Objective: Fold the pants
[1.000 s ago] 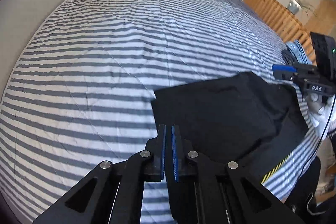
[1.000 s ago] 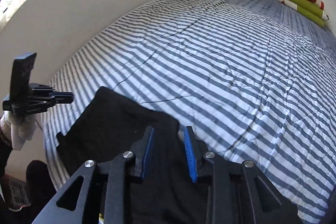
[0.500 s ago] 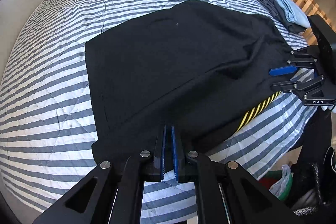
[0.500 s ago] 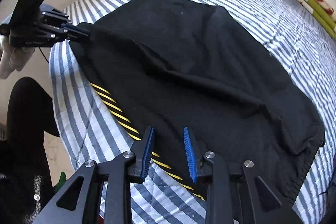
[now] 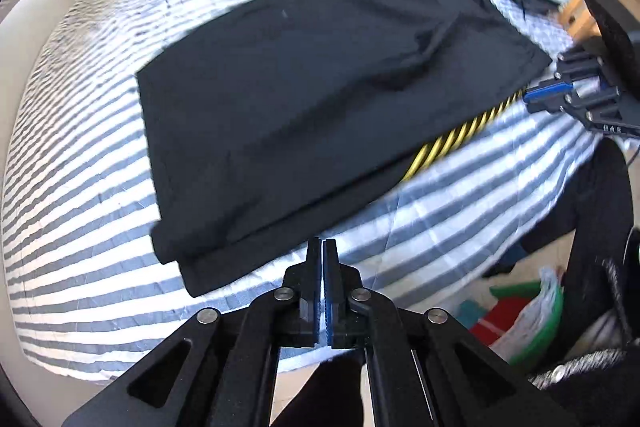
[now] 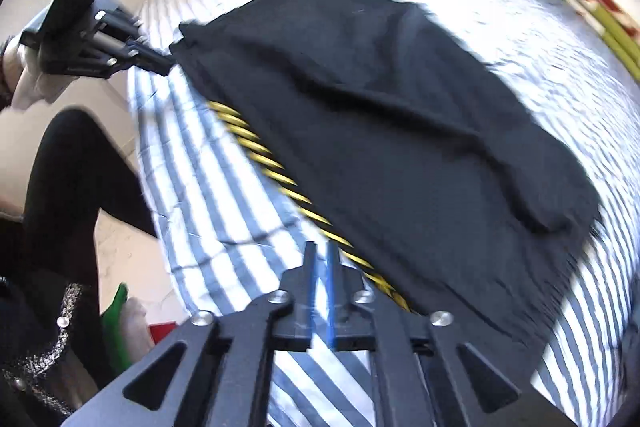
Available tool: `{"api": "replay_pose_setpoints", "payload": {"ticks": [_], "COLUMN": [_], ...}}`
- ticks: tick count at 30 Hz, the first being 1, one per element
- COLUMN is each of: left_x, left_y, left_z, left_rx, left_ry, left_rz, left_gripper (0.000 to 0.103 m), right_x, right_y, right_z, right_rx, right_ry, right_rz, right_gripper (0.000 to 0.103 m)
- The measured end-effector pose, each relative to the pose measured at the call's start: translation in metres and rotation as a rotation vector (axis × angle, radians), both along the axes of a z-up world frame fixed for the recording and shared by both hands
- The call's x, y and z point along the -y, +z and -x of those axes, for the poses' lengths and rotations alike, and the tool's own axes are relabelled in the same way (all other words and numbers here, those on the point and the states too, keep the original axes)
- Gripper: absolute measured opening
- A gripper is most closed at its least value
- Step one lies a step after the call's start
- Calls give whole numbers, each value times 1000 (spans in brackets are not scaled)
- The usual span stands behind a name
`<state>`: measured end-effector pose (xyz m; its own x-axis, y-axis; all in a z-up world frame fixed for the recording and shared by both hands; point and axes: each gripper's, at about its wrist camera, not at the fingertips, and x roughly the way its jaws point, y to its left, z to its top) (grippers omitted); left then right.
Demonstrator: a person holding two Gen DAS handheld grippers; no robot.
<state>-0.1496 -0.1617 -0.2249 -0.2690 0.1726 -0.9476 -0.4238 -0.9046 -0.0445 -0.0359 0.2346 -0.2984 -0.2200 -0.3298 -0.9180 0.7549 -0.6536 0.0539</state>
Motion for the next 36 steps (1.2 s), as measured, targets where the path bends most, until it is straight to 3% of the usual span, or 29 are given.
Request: {"api": "replay_pose_setpoints", "payload": {"ticks": [1, 3, 5, 8, 9, 11, 12, 13, 15, 19, 23, 24, 25, 27, 28, 32, 33, 36], "left_x": [-1, -9, -20, -34, -37, -41, -43, -45, -48, -44, -46, -47, -48, -52, -55, -87, -97, -135], "left_y": [3, 6, 1, -17, -24, -29, -28, -27, -25, -9, -3, -3, -1, 4, 8, 20, 18, 5], "left_z": [5, 15, 27, 56, 60, 59, 59, 57, 53, 38, 23, 20, 18, 18, 20, 22, 25, 36], "left_rx": [-13, -33, -35, 8, 23, 2, -2, 1, -14, -9, 11, 17, 2, -10, -30, -94, -84, -74], "left_ry": [20, 21, 5, 1, -2, -20, -34, -40, -46, -60, -78, -86, -75, -50, -38, -121, -145, -190], "left_rz": [-19, -43, -47, -23, -17, 2, 2, 3, 40, 20, 17, 15, 29, 14, 4, -38, -56, -56], "left_gripper": [10, 27, 32, 31, 21, 14, 1, 1, 0, 0, 2, 2, 3, 17, 18, 18, 18, 18], "right_x": [-14, -45, -69, -81, -83, -83, -90, -90, -87, -93, -113, -115, -123, -130, -133, -130, -127, -123], "right_y": [6, 15, 17, 12, 8, -3, -8, -12, -20, -16, -4, -1, 2, 4, 4, -5, -9, -11], "right_z": [3, 14, 25, 30, 30, 32, 29, 29, 26, 15, 17, 21, 28, 41, 46, 59, 57, 50], "right_rx": [-4, 25, 17, -16, -36, -37, -22, -17, -27, -67, -57, -51, -20, 10, 16, 42, 42, 0], "right_ry": [-58, -191, -284, -308, -315, -324, -322, -318, -292, -268, -333, -367, -410, -488, -513, -549, -545, -521], "right_rz": [33, 96, 97, 22, -17, -54, -56, -65, -104, -101, -65, -43, -6, 59, 79, 80, 68, 30], "right_gripper": [15, 25, 29, 29, 29, 29, 29, 20, 0, 0, 0, 3, 13, 32, 33, 32, 21, 15]}}
